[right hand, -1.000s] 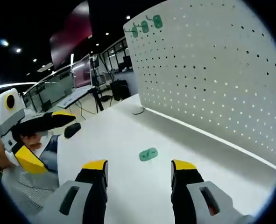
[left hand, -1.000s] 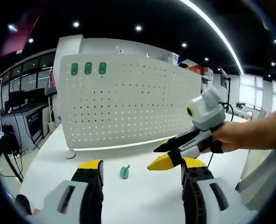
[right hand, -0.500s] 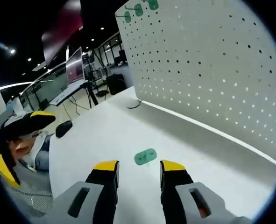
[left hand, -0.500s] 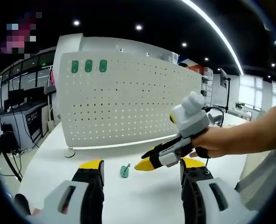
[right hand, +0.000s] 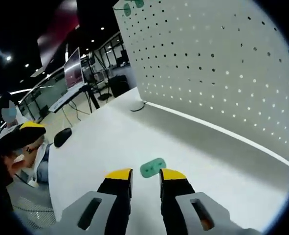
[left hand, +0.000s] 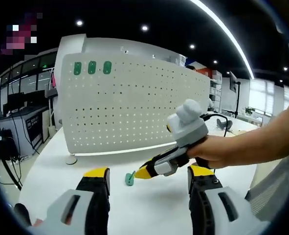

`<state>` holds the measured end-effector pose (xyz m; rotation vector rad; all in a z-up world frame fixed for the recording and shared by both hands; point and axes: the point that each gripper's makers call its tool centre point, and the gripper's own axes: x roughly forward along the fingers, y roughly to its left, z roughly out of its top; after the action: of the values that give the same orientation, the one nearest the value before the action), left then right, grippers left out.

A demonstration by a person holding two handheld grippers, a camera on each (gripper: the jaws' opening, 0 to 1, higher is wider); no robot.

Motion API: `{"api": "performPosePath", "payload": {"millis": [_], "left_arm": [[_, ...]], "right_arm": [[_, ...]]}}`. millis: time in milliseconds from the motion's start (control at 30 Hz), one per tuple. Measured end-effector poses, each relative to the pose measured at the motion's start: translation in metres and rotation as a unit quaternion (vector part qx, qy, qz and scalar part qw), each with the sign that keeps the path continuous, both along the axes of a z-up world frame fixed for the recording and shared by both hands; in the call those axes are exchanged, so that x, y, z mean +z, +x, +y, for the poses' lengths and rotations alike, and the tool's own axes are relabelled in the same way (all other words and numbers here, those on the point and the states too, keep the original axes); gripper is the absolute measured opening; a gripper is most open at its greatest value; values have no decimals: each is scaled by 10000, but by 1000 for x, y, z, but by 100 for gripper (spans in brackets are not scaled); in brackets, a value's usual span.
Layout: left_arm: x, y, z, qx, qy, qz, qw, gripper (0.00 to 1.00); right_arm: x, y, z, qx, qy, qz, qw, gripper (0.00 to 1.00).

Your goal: Insert the hook assembly into the mounting plate slot until the hook locks in place.

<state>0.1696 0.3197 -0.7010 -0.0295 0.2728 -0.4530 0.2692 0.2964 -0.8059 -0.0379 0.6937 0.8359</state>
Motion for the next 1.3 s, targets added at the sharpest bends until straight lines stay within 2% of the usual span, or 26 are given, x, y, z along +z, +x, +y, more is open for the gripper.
{"api": "performPosePath", "payload": {"millis": [333,667,933,1033,1167,1300], "left_arm": [[-1,0,-1,-46,17,-6,10000,64],[-1,1,0,-35,18,-3,10000,63],[-1,1,1,-30,19,-2,10000,62],[-1,0,1,-26,20,-8,10000,62],[-1,0,1,-33,20,-12,10000,62],[-1,0,0,-39,25,-12,10000,61]], "right_arm": [[-10,8,5,-169,-35,174,9997,17],[-14,11,3,-181,-102,186,9996,10],[-11,12,-3,-72,-238,-19,9997,5],[-10,13,-7,62,-426,-217,9988,4],[-8,14,-11,132,-549,-313,9979,5],[-5,14,-10,104,-443,-274,9986,8]]}}
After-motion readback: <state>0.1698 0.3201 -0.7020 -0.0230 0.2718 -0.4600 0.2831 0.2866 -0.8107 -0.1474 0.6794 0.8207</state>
